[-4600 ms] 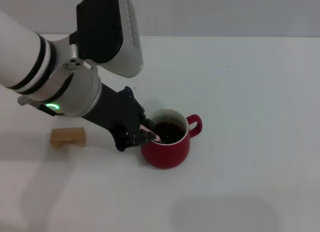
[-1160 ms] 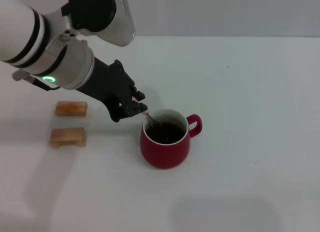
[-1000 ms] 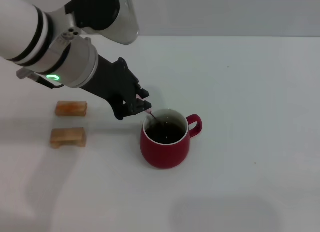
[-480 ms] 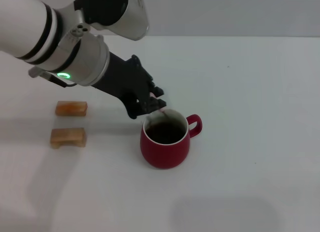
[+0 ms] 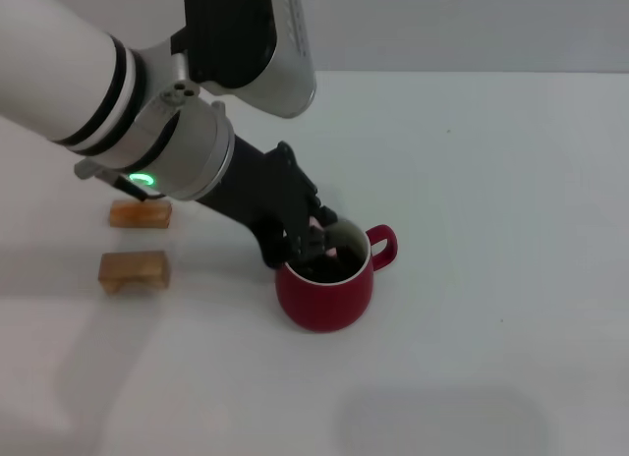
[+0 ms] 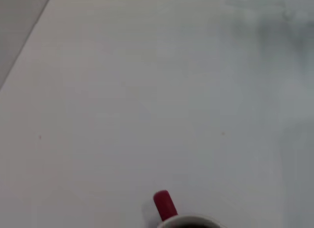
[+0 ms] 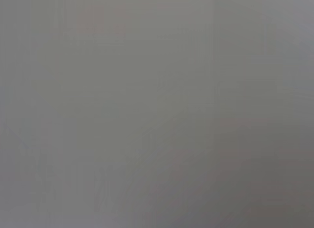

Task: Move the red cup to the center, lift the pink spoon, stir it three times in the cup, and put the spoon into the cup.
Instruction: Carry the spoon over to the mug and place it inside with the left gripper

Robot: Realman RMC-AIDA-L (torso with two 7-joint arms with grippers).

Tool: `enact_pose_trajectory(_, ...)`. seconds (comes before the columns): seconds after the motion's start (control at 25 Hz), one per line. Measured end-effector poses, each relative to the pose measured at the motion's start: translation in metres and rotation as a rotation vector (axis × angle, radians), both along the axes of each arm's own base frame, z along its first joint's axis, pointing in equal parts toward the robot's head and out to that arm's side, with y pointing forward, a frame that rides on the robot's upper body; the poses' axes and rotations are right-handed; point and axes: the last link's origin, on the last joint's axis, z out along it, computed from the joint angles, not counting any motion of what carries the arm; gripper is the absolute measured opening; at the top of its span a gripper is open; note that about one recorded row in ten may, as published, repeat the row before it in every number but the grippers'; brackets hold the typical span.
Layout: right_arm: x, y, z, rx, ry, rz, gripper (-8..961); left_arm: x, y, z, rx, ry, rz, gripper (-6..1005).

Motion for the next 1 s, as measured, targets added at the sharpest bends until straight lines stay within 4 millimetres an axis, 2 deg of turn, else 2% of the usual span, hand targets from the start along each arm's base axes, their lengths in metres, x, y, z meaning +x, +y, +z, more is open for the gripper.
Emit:
enact_pose_trajectory(0.48,-0.001,0.0,-0.001,-0.006,0.001,0.005,691,-0.01,-0.006,0.008,-0.001,0.023,0.036,176)
enact_pose_trajectory(1.0,-0.002,0.0,-0.003,-0.007,0.006,0.006,691,-0.015,0.007,0.018,0.08,0.05,0.044,175)
